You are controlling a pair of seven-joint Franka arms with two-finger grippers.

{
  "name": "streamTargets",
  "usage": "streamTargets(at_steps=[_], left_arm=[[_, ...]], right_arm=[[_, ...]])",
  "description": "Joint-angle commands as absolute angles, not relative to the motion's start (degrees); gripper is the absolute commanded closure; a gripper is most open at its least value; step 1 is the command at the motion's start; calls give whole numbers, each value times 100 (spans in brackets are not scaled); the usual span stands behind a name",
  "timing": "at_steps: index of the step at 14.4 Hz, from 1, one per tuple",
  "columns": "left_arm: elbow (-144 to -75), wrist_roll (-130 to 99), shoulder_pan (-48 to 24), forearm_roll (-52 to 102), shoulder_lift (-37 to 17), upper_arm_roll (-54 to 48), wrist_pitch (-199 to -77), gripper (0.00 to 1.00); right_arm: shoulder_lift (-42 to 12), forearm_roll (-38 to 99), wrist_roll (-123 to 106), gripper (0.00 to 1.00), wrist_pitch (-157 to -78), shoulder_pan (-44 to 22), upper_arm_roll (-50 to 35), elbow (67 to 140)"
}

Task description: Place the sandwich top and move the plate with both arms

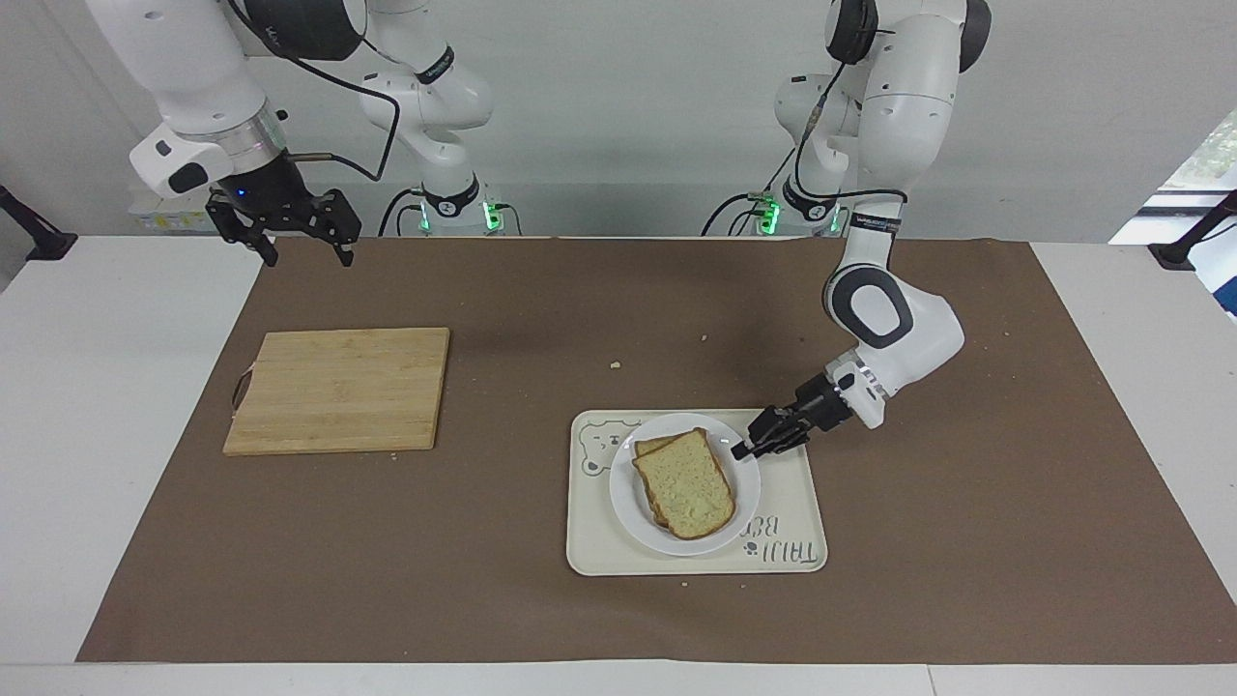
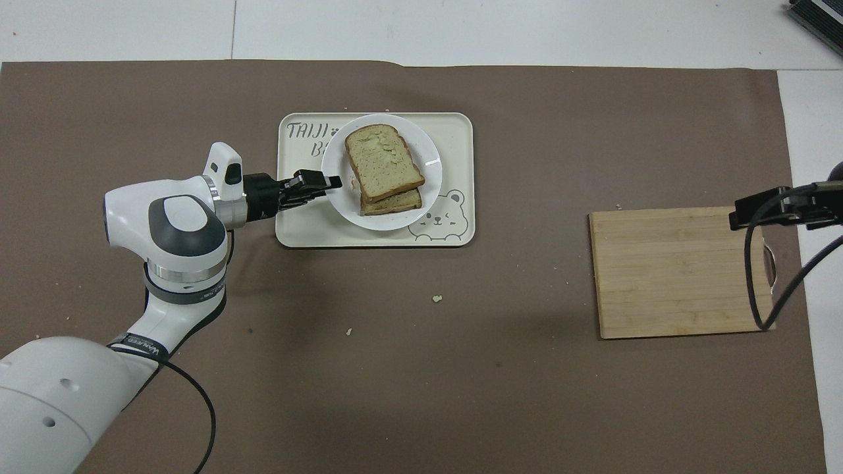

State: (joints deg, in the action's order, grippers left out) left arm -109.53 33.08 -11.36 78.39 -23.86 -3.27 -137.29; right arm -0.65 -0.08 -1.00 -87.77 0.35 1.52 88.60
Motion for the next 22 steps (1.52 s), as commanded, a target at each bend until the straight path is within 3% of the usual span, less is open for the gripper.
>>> streamTargets(at_steps=[1, 9, 11, 16, 18, 22], left_arm=[[-10960, 2972, -1099, 7297, -2066, -151, -13790, 0], [-10662, 2014, -1099, 3872, -1311, 491, -13388, 0], [-10251, 1811, -1099, 2835, -1100, 790, -12521, 0], [-8485, 1758, -1099, 865, -1002, 1072, -9989, 0], [-8236, 1767, -1116, 485, -993, 1090, -9319, 0], [-8165, 1802, -1116, 202, -301, 1073, -8588, 0]], right_arm=[[-79, -62, -176, 0, -8728, 105, 97, 8824], [-79, -53, -176, 0, -8728, 105, 97, 8824], [-79, -53, -176, 0, -8728, 105, 97, 8824], [-70, -53, -176, 0, -8728, 105, 97, 8824], [-79, -53, -176, 0, -8728, 105, 97, 8824], [-79, -53, -176, 0, -8728, 105, 97, 8824]])
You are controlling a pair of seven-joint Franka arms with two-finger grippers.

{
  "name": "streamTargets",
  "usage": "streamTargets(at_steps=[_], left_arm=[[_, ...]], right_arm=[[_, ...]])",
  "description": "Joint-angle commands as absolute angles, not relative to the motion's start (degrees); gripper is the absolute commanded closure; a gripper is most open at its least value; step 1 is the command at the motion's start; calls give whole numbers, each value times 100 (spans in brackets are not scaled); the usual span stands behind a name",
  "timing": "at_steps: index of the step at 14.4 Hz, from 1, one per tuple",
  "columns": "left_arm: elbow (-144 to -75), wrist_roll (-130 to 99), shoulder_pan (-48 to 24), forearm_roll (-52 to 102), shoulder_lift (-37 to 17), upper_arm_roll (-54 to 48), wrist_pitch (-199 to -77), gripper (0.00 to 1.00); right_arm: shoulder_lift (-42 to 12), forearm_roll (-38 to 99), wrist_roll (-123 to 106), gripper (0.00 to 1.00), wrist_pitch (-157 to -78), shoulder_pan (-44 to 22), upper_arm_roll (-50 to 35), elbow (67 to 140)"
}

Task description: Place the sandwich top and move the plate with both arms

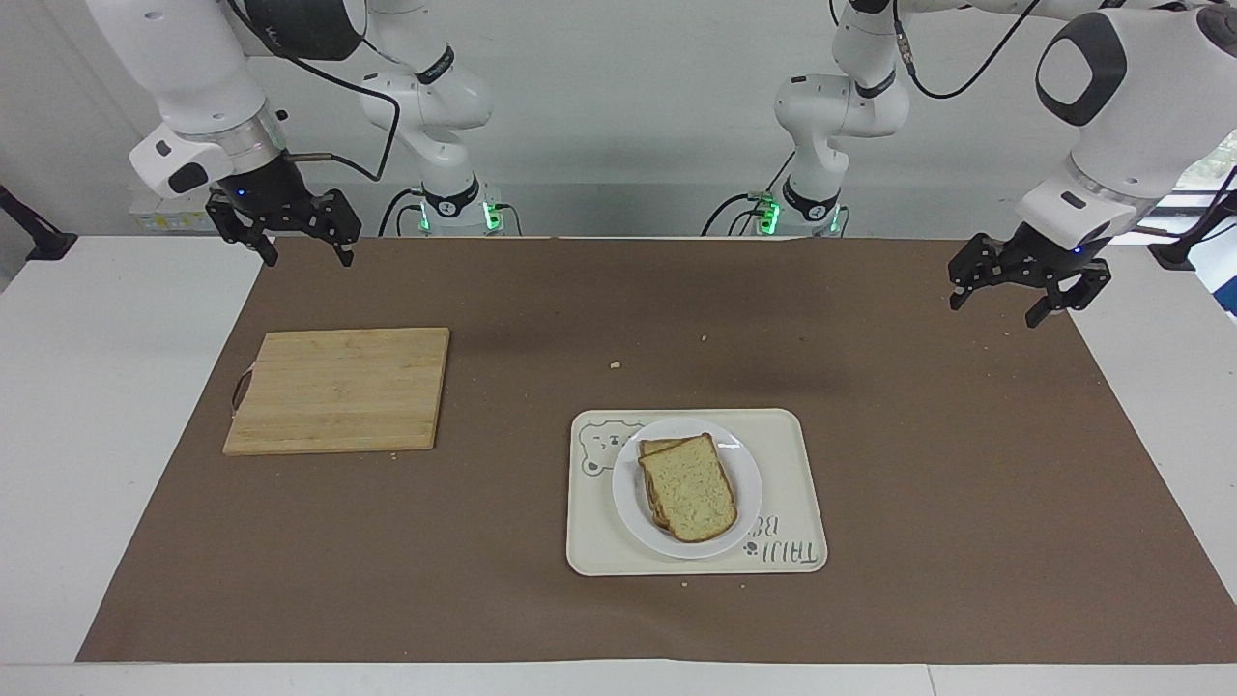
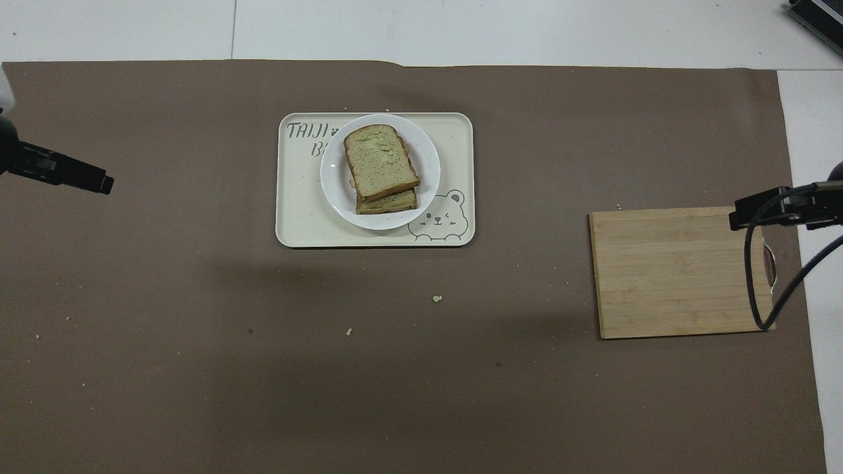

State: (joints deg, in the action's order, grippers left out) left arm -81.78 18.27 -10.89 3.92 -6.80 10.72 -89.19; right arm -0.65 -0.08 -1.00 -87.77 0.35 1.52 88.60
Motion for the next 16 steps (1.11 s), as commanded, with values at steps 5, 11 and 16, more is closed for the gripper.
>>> streamTargets(at_steps=[5, 11, 16], left_arm=[[-8569, 1854, -1108, 193, 88, 1072, -8200, 0], [-8561, 2064, -1107, 53, 88, 1072, -8227, 0], [-8569, 2162, -1081, 9, 88, 1081, -8227, 0]], right_arm=[[-79, -53, -176, 0, -8728, 105, 97, 8824], [-79, -53, -176, 0, -8728, 105, 97, 8824], [-79, -53, -176, 0, -8728, 105, 97, 8824]])
